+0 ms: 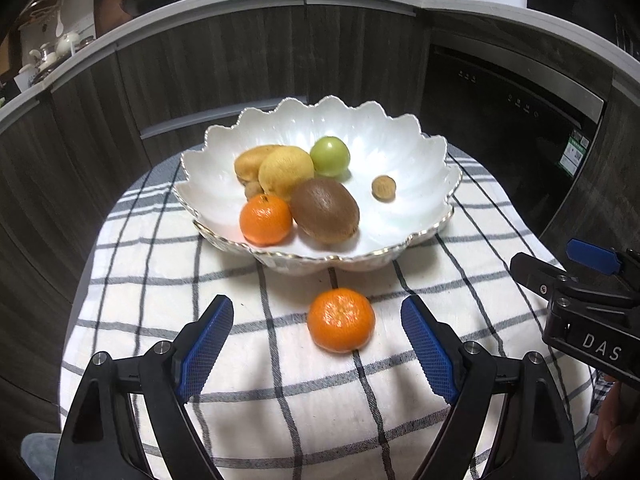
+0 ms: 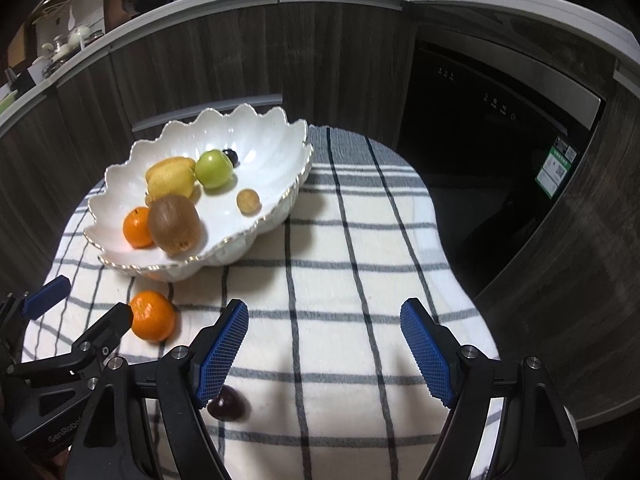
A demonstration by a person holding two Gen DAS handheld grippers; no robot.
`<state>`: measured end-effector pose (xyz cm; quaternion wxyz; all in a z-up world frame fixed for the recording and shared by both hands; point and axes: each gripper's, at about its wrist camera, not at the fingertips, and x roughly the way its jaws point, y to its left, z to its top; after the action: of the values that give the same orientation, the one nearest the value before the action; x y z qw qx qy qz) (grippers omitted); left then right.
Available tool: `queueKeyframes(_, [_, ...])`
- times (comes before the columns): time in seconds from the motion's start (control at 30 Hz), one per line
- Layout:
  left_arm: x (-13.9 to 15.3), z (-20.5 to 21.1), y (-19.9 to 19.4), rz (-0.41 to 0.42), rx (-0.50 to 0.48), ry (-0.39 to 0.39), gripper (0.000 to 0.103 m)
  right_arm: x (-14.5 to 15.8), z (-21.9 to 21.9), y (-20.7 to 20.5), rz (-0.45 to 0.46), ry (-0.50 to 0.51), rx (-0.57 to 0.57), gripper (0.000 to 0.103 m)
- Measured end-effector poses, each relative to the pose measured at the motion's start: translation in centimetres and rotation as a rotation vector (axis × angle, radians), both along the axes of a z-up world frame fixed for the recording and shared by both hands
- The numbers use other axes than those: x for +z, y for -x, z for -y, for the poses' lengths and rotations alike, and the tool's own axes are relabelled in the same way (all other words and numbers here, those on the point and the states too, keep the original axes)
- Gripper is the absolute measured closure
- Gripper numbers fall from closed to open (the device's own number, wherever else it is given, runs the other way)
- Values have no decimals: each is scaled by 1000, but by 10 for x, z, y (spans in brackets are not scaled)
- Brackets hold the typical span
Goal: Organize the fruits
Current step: 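Withdraw both grippers toward the last mandarin and the dark plum, then grasp the mandarin with the left gripper while the right gripper grasps the dark plum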
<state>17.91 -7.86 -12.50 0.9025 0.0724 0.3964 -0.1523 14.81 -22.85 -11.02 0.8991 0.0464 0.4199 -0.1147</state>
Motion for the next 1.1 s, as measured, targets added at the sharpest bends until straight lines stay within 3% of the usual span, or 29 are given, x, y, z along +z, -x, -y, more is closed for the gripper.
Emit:
queueKeyframes(0.13, [-8, 4, 0, 1, -10, -6, 20, -8, 2, 2, -10, -5, -5, 24])
queueKeyframes(0.57, [-32, 19, -11, -37, -37, -27, 44, -26, 11, -1, -33, -17, -28, 24])
queueKeyframes(1.1, [-46, 28, -25, -72, -37, -71, 56, -33, 14, -5, -61, -10, -37, 24])
